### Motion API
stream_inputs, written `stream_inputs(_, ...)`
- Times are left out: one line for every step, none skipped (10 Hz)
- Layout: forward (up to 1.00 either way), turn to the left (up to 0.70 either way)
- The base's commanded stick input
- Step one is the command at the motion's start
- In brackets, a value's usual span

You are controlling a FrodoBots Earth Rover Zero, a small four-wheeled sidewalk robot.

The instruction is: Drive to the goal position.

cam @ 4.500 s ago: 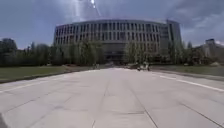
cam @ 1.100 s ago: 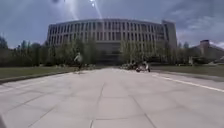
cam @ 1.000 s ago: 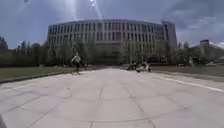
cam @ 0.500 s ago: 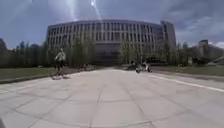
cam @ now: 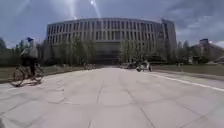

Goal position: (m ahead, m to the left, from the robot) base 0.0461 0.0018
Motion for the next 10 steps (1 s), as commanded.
stream_inputs(0.4, 0.0)
stream_inputs(0.32, 0.0)
stream_inputs(0.24, 0.0)
stream_inputs(0.15, 0.0)
stream_inputs(0.07, 0.0)
stream_inputs(0.0, 0.0)
stream_inputs(0.0, 0.0)
stream_inputs(0.0, 0.0)
stream_inputs(0.0, 0.0)
stream_inputs(0.0, 0.0)
